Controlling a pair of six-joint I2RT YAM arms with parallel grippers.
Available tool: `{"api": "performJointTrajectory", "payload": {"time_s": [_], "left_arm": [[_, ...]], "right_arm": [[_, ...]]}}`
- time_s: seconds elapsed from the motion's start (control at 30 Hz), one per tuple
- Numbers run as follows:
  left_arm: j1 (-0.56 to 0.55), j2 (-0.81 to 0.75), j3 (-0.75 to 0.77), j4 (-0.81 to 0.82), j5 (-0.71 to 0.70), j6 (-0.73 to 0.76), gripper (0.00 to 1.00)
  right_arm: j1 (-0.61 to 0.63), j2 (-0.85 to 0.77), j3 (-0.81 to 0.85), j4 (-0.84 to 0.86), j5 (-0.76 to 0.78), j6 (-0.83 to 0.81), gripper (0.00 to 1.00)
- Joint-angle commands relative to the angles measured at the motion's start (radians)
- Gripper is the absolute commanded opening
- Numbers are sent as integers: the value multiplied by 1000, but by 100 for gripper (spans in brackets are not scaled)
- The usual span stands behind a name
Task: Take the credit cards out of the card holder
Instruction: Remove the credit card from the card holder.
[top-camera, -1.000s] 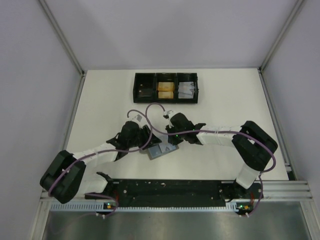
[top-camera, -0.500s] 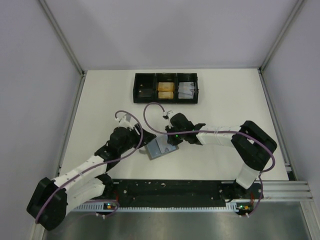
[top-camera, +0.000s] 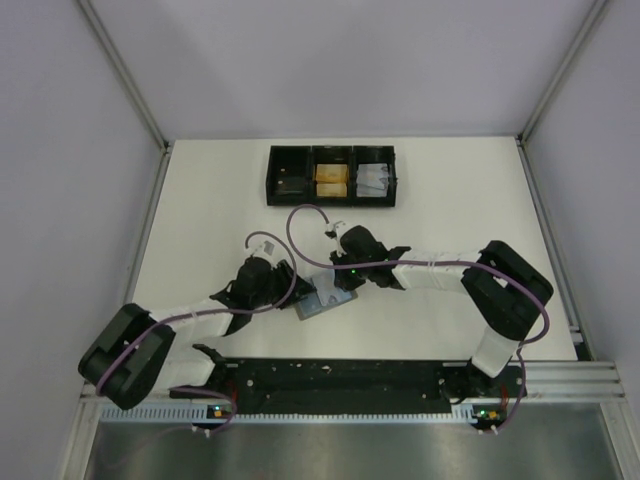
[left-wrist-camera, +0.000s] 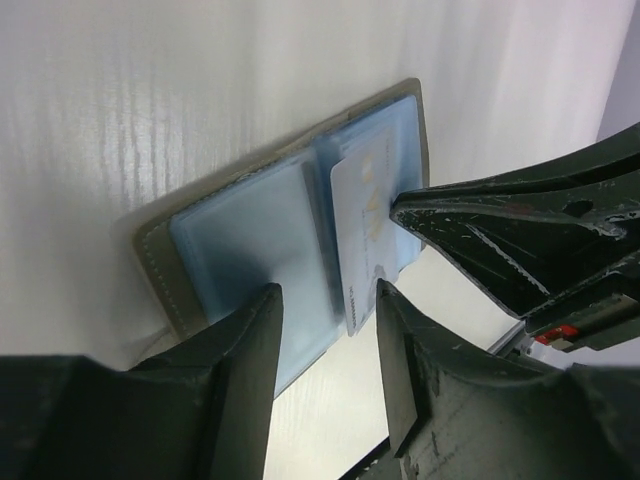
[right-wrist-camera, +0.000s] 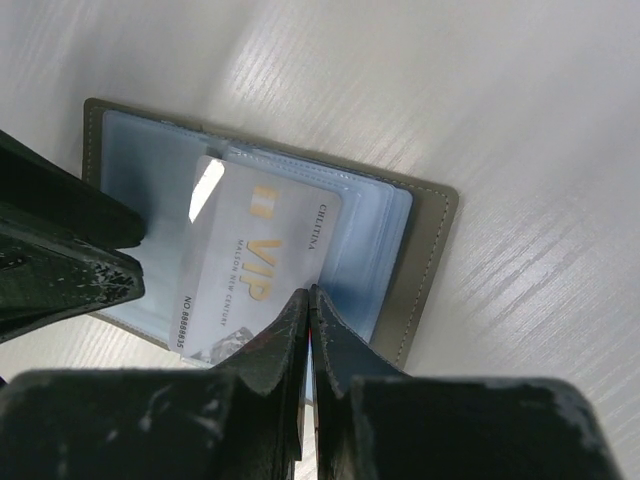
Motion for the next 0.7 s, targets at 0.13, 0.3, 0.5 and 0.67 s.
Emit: {"api": "performJointTrajectory", "payload": {"time_s": [0.13, 0.3, 0.5, 0.67], "left_arm": [[0, 123, 39, 196, 90, -38, 43], [-1, 156, 50, 199, 98, -37, 41], [-1, 191, 57, 216, 101, -37, 38], [-4, 212, 56, 230, 101, -37, 33]], "right_arm": [[-9, 17, -6, -6, -9, -3, 2], [-8, 17, -5, -8, -12, -3, 2], [-9, 17, -5, -9, -14, -4, 1], [-11, 16, -5, -9, -14, -3, 1]]}}
